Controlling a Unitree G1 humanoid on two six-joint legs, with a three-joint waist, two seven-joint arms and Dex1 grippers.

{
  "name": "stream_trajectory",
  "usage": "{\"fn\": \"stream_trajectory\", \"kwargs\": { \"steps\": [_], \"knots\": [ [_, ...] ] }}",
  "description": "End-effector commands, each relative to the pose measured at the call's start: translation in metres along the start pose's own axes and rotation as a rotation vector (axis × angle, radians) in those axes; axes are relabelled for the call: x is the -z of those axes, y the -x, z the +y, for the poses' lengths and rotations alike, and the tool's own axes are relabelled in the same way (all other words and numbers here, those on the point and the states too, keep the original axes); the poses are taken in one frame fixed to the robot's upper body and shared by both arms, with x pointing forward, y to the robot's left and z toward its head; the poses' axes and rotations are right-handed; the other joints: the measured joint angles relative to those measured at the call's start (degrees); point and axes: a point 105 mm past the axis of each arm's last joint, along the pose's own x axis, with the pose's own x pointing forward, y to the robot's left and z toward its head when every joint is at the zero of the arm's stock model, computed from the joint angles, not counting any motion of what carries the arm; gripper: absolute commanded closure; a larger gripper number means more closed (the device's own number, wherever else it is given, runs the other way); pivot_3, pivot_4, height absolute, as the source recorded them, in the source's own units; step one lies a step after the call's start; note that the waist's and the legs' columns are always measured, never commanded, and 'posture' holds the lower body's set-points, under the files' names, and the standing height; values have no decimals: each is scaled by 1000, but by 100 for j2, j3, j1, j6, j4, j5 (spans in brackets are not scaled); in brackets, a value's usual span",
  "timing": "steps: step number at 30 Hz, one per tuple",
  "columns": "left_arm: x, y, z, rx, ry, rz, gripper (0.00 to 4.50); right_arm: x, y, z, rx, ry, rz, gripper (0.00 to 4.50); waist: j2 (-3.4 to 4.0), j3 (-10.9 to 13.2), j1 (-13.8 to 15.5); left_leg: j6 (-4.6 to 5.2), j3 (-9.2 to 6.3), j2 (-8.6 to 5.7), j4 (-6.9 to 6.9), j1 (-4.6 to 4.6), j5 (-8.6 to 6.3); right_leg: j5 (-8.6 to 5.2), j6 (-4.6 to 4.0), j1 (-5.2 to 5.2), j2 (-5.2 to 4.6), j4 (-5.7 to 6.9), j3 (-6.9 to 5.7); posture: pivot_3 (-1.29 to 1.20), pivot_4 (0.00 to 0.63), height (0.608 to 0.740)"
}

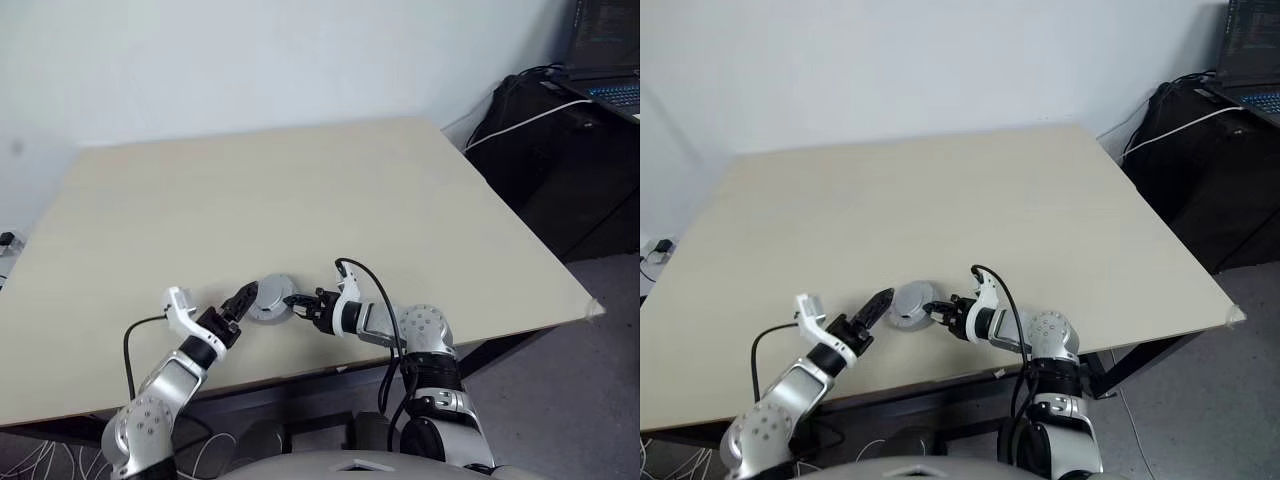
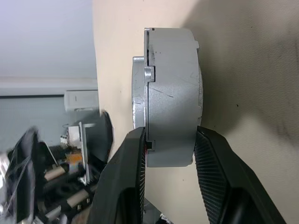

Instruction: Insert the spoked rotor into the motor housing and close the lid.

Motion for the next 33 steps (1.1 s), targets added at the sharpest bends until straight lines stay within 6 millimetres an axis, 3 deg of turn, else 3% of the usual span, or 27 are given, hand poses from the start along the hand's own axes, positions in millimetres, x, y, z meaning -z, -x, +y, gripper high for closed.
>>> {"fn": "stream_trajectory", "kwargs": {
  "steps": [1, 6, 12, 22, 33],
  "knots": [
    [1, 12, -13, 69, 92, -64, 0, 1, -11, 32, -155, -35, -33, 3294, -1, 3, -16, 0, 2, 0, -1, 1, 0, -1, 1, 2, 0, -2, -1, 0, 0, 740],
    [22, 25, -14, 100, 294, -100, 0, -8, -6, 44, -211, -34, -70, 3294, -3, 10, -18, 8, 1, 1, 0, 0, -5, -4, 8, -5, 0, -15, -4, 0, 0, 740],
    [33, 27, -17, 136, 428, -144, 0, -5, -3, 59, -272, -23, -55, 3294, 2, 16, -14, 15, 2, 1, 0, -5, -9, -2, -1, 2, 0, -43, -6, 0, 0, 740],
    [29, 14, -25, 201, 500, -185, 0, 12, 4, 73, -342, -1, 27, 3294, 2, 16, -9, 32, 14, -1, 1, -8, -19, 3, 1, 1, 3, -51, -4, 0, 0, 740],
    [18, 8, -24, 224, 518, -287, 0, 33, 8, 73, -355, 2, 140, 3294, 2, 15, -4, 36, 31, -2, 7, -7, -20, 4, -3, 3, 9, -52, 6, 0, 0, 740]
  ]
}}
